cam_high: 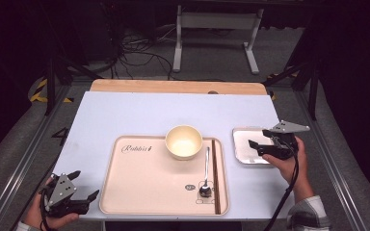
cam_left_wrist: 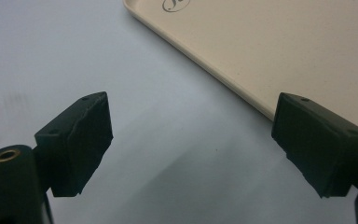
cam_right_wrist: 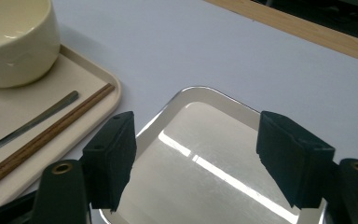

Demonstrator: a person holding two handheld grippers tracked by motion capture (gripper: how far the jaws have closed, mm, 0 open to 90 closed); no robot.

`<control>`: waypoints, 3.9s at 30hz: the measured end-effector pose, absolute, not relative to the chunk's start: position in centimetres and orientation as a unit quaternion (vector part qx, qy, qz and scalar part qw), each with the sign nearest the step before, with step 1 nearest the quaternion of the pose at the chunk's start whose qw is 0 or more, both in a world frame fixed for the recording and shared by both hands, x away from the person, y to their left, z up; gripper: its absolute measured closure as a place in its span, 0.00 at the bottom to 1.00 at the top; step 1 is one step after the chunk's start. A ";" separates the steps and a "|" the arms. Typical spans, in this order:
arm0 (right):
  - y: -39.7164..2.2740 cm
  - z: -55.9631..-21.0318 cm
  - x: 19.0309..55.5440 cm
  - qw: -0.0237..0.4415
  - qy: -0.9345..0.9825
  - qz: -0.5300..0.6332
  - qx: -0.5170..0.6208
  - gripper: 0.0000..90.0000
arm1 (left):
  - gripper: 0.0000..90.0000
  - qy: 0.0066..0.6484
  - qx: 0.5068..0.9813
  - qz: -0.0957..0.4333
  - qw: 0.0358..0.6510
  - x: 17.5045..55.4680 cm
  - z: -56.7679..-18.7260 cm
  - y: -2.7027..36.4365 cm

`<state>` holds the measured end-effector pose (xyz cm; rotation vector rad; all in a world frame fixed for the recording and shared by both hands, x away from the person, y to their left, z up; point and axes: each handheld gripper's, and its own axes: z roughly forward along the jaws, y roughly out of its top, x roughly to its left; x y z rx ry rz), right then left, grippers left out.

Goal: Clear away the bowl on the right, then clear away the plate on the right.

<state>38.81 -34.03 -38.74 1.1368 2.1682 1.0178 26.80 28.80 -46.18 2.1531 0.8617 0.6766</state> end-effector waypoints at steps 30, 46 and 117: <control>-41.8 -43.4 40.4 0.146 0.741 0.344 0.559 0.53 | 0.14 0.334 0.835 0.253 0.356 27.0 -46.4 28.7; -41.6 -44.2 40.5 0.141 0.724 0.340 0.584 0.90 | 0.15 0.328 0.839 0.244 0.359 27.5 -46.4 28.1; -35.7 -35.8 35.0 0.258 0.689 0.508 0.449 0.99 | 0.12 0.332 0.828 0.262 0.367 26.7 -45.9 28.6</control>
